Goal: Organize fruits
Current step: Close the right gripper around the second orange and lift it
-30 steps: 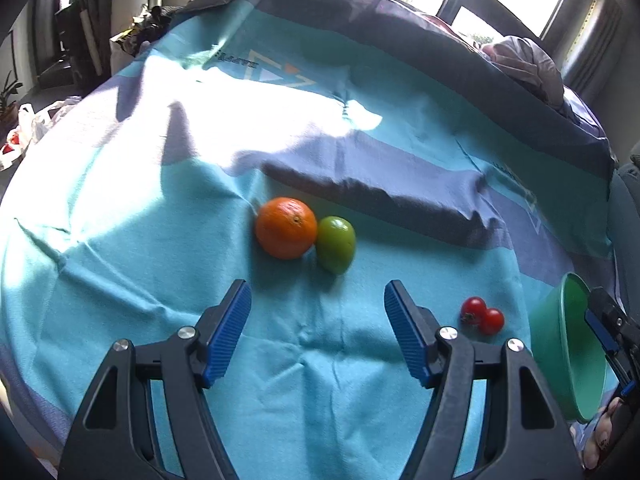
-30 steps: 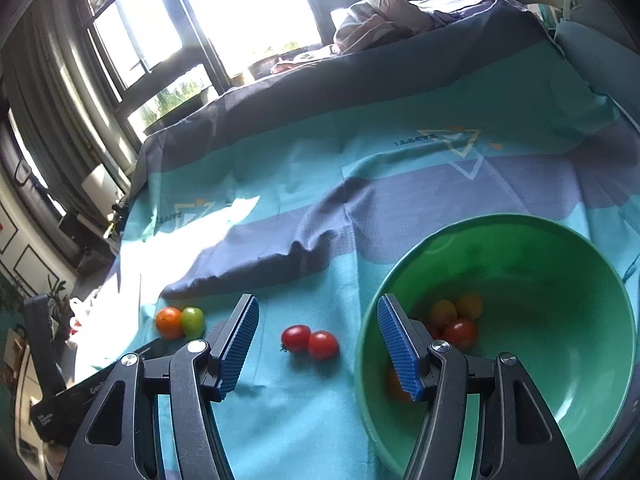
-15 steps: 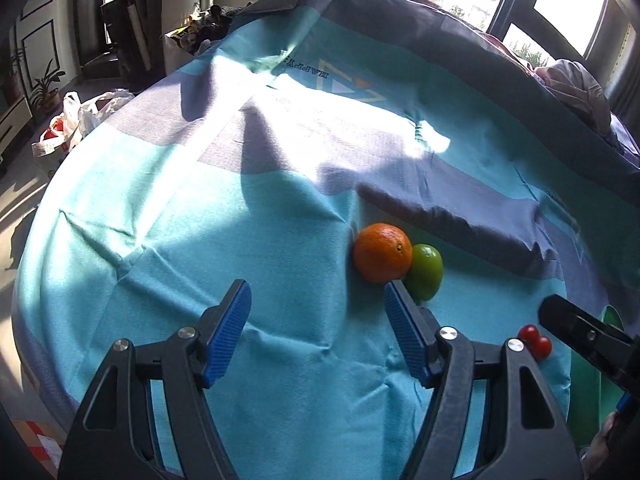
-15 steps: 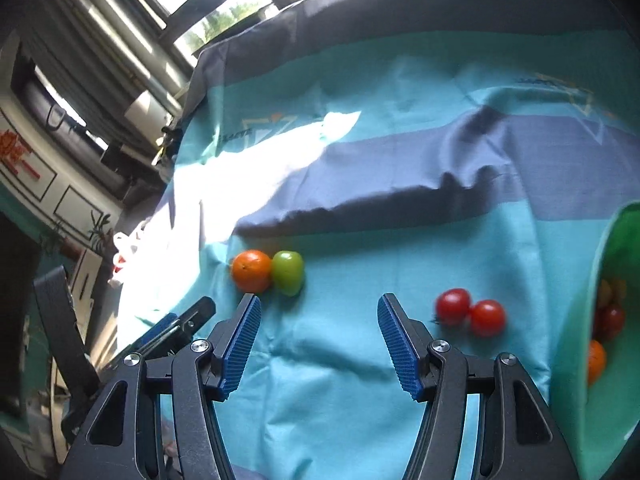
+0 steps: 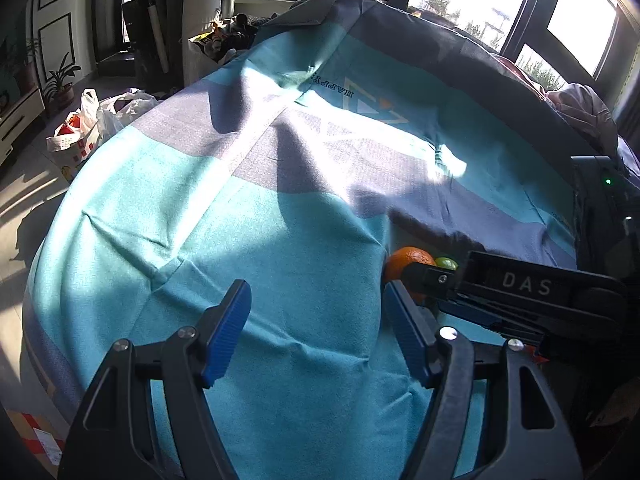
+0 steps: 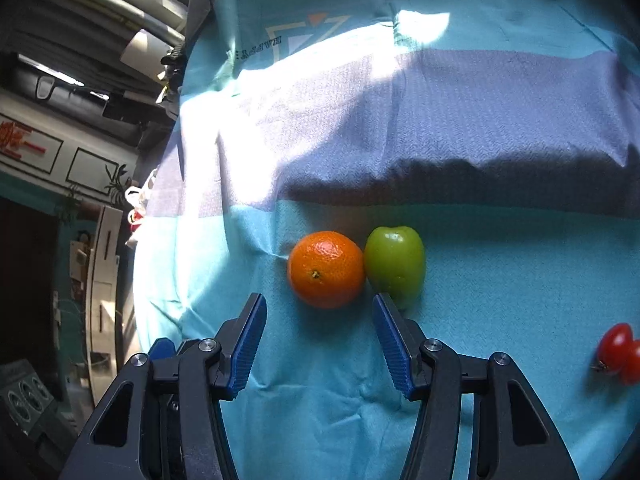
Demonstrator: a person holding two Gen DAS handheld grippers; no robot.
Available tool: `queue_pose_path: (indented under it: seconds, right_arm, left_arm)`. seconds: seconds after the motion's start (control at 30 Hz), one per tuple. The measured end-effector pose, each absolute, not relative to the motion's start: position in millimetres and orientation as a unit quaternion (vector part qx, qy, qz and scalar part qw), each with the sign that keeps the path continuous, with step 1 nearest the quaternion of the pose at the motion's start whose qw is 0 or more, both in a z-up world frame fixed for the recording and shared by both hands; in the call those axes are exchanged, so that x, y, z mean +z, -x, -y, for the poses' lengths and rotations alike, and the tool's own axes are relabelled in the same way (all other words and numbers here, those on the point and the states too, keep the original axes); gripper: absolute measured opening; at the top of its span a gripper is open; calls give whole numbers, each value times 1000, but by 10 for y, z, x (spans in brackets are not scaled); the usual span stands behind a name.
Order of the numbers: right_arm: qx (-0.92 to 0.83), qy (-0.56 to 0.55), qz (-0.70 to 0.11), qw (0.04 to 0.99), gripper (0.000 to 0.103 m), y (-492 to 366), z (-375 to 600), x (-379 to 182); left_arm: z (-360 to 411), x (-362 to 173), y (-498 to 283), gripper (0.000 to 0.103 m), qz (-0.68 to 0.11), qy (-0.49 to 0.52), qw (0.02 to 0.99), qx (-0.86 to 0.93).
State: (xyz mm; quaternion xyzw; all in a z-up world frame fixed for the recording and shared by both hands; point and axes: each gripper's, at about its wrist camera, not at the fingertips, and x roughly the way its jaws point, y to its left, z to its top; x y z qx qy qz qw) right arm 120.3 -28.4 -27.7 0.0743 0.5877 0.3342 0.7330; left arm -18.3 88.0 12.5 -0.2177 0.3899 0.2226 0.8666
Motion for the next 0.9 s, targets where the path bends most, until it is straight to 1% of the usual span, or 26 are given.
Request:
queue_pose_path:
  seconds: [0.17, 0.23, 0.27, 0.3, 0.47, 0.63, 0.77, 0.9]
  right_arm:
    - [310, -51, -594, 741, 58, -1245, 137, -369]
    - [309, -61, -584, 748, 58, -1255, 133, -367]
    - [308, -59, -582, 751, 56, -1269, 115, -358]
    - [309, -59, -576, 755, 47, -1261, 129, -344]
    - [315, -70, -576, 752, 47, -1223, 296, -326]
    - [314, -62, -556, 767, 47, -1005, 689, -159]
    - [323, -9, -533, 782, 47, -730, 923, -50]
    - [287, 48, -533, 795, 47, -529, 1098, -174]
  left_arm:
    - [-923, 124, 197, 69, -390, 224, 864, 225]
    - [-929, 138, 210, 69, -388, 225, 865, 223]
    - [-939, 142, 214, 69, -387, 226, 866, 222]
    - [-945, 144, 218, 69, -387, 228, 866, 221]
    - [-917, 155, 212, 69, -388, 221, 868, 218]
    - [-835, 168, 188, 69, -390, 214, 872, 204]
    - [-716, 156, 147, 69, -398, 201, 875, 191]
    - [-615, 137, 116, 69, -405, 190, 876, 180]
